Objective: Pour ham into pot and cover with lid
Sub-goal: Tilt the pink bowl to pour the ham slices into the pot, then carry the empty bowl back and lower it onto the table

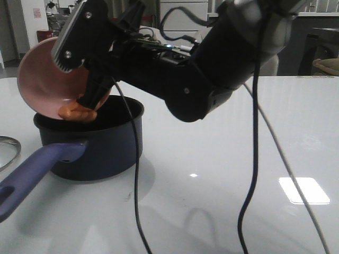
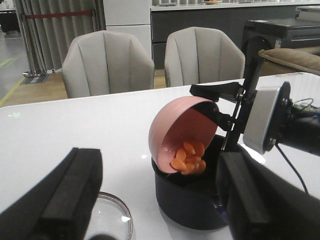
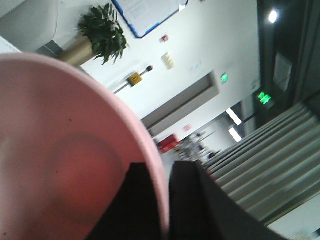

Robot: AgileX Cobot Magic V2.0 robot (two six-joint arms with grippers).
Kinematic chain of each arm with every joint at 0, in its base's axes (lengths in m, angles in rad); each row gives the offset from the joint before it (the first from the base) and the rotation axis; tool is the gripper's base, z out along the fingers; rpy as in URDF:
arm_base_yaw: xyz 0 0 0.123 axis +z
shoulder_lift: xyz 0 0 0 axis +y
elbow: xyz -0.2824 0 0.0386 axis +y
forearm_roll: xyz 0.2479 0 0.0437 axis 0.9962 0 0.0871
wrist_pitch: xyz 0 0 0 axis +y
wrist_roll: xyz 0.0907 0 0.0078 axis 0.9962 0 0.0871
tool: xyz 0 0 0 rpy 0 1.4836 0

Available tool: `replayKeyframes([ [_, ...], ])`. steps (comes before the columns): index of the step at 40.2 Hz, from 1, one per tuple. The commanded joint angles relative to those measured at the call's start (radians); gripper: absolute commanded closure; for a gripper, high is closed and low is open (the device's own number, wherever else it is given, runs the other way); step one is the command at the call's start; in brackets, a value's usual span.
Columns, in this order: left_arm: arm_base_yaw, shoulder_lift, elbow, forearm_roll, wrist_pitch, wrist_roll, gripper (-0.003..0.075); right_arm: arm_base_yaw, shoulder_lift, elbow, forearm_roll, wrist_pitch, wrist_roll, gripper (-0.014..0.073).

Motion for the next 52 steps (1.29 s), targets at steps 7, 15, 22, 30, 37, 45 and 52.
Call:
replayKeyframes([
  [7,-0.01,0.013,-0.026,-0.004,-0.081,0.003,0.0209,0.008,-0.05,-0.027,0.092,-0.214,-0.141,0.0458],
  [15,-0.01,0.013,-0.026,-0.004,-0.081,0.003,0.0209,0.008,-0.062,-0.027,0.211,-0.193,0.203,0.0458],
  [22,-0.01,0.013,-0.026,-0.004,-0.081,0.003,0.0209,0.008,-0.161,-0.03,0.398,0.104,0.485,0.0458],
  [30,-0.01,0.013,-0.026,-0.004,-0.081,0.003,0.0209,-0.01,-0.322,-0.052,0.502,0.579,0.504,0.0458],
  [37,-0.01,0.013,-0.026,-0.004,-0.081,0.003,0.0209,-0.073,-0.439,-0.052,0.505,0.928,0.504,0.0458],
  [45,-0.01,0.013,-0.026,-0.004,-0.081,0.003,0.0209,-0.214,-0.519,-0.052,0.504,1.224,0.504,0.0458],
  [52,-0.01,0.013,-0.026,-0.004,-0.081,0.003,0.0209,-0.348,-0.544,-0.051,0.503,1.419,0.504,0.0458],
])
